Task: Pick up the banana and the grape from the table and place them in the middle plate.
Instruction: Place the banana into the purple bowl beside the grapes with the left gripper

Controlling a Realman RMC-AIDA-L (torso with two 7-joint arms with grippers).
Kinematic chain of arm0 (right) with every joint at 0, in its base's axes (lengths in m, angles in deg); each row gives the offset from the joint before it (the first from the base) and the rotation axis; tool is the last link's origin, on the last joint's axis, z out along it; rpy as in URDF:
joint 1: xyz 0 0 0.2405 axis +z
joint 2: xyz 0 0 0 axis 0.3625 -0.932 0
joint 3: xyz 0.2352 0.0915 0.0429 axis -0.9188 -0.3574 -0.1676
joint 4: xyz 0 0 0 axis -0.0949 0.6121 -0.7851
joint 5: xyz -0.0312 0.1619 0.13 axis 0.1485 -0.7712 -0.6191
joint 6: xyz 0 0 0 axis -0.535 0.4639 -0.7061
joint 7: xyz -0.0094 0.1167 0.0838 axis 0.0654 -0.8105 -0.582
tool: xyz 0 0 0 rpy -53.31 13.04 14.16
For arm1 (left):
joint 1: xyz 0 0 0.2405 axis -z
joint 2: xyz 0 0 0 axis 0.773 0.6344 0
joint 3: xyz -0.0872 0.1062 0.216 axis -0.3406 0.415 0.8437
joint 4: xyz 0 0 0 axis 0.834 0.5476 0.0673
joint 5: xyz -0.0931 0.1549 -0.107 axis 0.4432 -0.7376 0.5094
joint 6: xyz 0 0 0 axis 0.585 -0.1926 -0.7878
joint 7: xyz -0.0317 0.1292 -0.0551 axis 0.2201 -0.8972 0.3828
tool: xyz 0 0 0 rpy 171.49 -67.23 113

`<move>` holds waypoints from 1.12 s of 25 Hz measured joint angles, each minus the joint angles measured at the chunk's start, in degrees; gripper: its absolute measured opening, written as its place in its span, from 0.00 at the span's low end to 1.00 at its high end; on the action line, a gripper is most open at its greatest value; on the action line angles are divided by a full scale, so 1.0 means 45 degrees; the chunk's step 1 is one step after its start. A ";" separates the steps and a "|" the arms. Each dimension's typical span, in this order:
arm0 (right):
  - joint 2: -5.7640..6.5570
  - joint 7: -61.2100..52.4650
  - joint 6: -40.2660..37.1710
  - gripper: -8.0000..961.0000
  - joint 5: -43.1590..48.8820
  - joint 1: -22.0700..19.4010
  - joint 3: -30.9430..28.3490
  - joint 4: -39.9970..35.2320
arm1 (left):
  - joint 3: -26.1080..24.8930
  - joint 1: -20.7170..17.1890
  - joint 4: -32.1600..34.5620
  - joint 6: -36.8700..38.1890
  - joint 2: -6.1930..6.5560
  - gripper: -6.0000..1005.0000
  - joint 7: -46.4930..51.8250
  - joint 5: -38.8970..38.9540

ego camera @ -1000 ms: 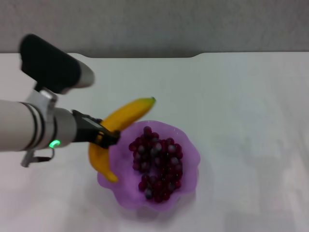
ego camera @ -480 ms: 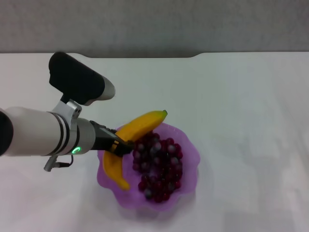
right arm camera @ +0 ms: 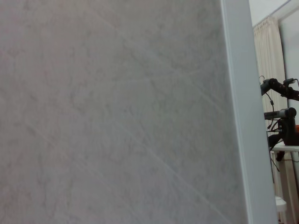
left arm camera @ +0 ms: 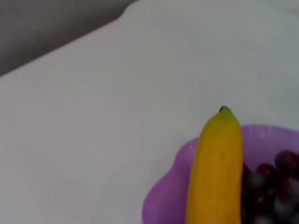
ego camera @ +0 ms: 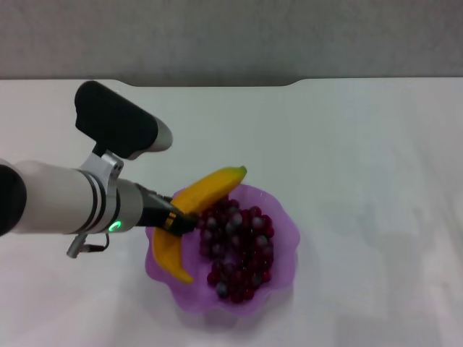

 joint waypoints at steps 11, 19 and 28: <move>0.0000 0.0000 -0.0001 0.93 0.0000 0.0001 -0.0004 0.0000 | 0.0738 0.0235 -0.0313 -0.0100 -0.0018 0.50 0.0002 0.0047; 0.0000 0.0000 -0.0003 0.93 0.0001 0.0006 -0.0006 0.0001 | 0.1302 0.0272 -0.0024 -0.0146 -0.0019 0.50 0.0007 0.0194; -0.0001 0.0000 -0.0003 0.93 0.0000 0.0016 0.0000 0.0000 | 0.1196 0.0384 -0.0138 0.0220 -0.0020 0.50 0.0338 0.0108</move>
